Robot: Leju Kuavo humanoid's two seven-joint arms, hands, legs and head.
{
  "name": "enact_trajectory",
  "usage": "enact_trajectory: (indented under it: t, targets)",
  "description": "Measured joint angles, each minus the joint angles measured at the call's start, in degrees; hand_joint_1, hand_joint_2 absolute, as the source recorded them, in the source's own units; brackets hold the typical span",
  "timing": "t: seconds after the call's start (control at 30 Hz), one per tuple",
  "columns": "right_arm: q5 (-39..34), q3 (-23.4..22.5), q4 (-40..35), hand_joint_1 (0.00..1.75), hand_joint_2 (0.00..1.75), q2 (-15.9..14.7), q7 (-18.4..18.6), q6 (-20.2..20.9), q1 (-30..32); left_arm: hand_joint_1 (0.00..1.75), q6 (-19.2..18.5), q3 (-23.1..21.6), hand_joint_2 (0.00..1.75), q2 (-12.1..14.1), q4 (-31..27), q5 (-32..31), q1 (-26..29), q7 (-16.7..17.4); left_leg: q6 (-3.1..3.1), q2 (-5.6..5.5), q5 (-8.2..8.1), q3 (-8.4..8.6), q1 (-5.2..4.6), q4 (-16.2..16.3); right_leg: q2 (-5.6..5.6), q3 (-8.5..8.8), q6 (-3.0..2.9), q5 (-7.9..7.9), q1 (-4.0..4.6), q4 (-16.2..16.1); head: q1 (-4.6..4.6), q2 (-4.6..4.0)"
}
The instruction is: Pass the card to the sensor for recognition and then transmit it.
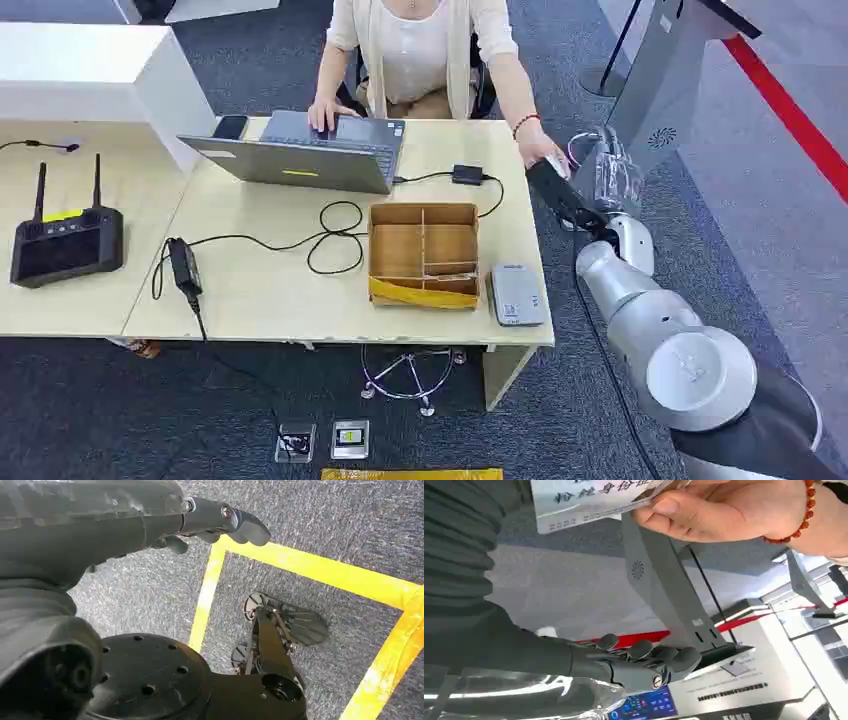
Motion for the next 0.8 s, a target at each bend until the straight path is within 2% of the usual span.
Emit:
enact_trajectory:
  t: [0.13,0.8]
  targets:
    - [0.00,0.28,0.00,1.75,1.75,-0.04,2.43,-1.27,0.00,0.00,-0.24,-0.55,0.00,0.00,0.00,-0.48,0.00,0.39,0.00,0.00,0.00,0.00,0.00,0.00,-0.01,0.00,0.00,0.00,0.00,0.00,0.00,0.00]
    - [0.00,1.01,-0.13,1.75,1.75,-0.48,2.03,-1.25,0.09,0.00,-0.66,-1.00,0.00,0.00,0.00,-0.87,0.00,0.44,0.00,0.02,0.00,0.01,0.00,0.00,0.05,-0.01,0.00,0.00,0.00,0.00,0.00,0.00]
